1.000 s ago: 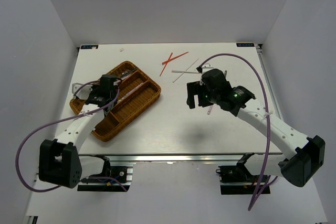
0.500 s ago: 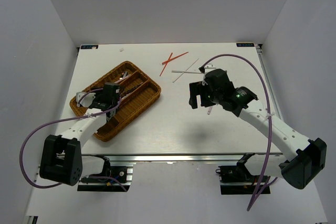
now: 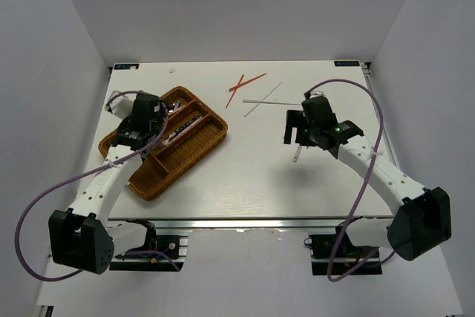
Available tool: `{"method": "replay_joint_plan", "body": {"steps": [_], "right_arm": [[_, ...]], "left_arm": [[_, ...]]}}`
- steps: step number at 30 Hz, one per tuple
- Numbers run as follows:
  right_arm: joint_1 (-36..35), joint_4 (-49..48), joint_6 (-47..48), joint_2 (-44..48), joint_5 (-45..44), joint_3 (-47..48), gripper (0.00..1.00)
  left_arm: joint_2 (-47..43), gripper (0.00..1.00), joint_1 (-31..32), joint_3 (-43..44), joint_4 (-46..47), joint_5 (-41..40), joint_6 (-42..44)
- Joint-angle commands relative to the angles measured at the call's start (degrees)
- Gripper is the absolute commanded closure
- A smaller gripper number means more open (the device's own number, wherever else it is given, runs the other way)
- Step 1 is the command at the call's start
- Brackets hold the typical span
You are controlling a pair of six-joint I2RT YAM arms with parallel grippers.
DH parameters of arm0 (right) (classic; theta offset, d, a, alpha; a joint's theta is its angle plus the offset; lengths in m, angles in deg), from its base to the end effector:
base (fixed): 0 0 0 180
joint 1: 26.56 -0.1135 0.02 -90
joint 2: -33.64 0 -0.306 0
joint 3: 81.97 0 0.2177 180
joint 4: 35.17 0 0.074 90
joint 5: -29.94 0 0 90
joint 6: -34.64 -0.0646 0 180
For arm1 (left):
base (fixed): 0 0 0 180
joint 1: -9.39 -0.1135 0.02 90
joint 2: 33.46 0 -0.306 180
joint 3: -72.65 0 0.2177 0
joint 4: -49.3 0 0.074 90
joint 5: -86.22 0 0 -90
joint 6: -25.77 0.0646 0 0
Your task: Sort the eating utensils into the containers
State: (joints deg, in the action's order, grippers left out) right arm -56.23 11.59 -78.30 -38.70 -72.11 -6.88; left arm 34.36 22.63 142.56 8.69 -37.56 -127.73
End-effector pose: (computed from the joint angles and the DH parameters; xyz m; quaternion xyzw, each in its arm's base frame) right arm 0.2181 0.1087 0.3202 -0.0128 0.9163 0.0855 0.3911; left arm 0.2243 -0.0159 0.3253 -0.4803 0.7268 -0.0528 0.4883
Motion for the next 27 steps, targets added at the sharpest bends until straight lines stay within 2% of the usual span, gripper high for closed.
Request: {"method": "replay_joint_plan", "body": {"steps": [1, 2, 4, 7, 8, 10, 16, 23, 27], "right_arm": [[6.5, -4.9, -4.5, -3.5, -2.7, -1.7, 0.12], [7.8, -5.2, -4.5, -4.7, -2.7, -1.6, 0.20], [10.9, -4.8, -4.1, -9.5, -3.4, -0.7, 0.29], [12.9, -4.1, -4.4, -15.6, -3.9, 2.4, 0.42], [13.0, -4.0, -4.7, -16.8, -3.7, 3.5, 0.48], [12.9, -4.7, -6.4, -19.2, -1.8, 3.2, 0.54], [11.1, -9.9, -9.5, -21.3, -1.5, 1.0, 0.54], [9.4, -7.4, -10.7, -28.4, -6.3, 4.3, 0.54], [9.2, -7.6, -12.0, -31.1, -7.5, 3.1, 0.55]], "left_arm": [[0.1, 0.02, 0.0, 3.7, -1.0, 14.0, 23.7], [0.6, 0.02, 0.0, 4.4, -3.9, 18.2, 26.3], [1.2, 0.02, 0.0, 4.9, -7.4, 19.8, 32.9], [-1.8, 0.02, 0.2, 1.6, -10.5, 17.5, 38.6], [-3.1, 0.02, 0.2, -2.1, -9.1, 17.0, 39.5], [-6.6, 0.02, 0.1, -5.7, -7.7, 15.9, 40.8], [-8.8, 0.02, 0.1, -7.2, -5.5, 20.3, 41.3], [-8.1, 0.02, 0.1, -7.0, -6.8, 19.5, 41.2], [-8.9, 0.02, 0.1, -7.3, -6.3, 19.9, 41.2]]}}
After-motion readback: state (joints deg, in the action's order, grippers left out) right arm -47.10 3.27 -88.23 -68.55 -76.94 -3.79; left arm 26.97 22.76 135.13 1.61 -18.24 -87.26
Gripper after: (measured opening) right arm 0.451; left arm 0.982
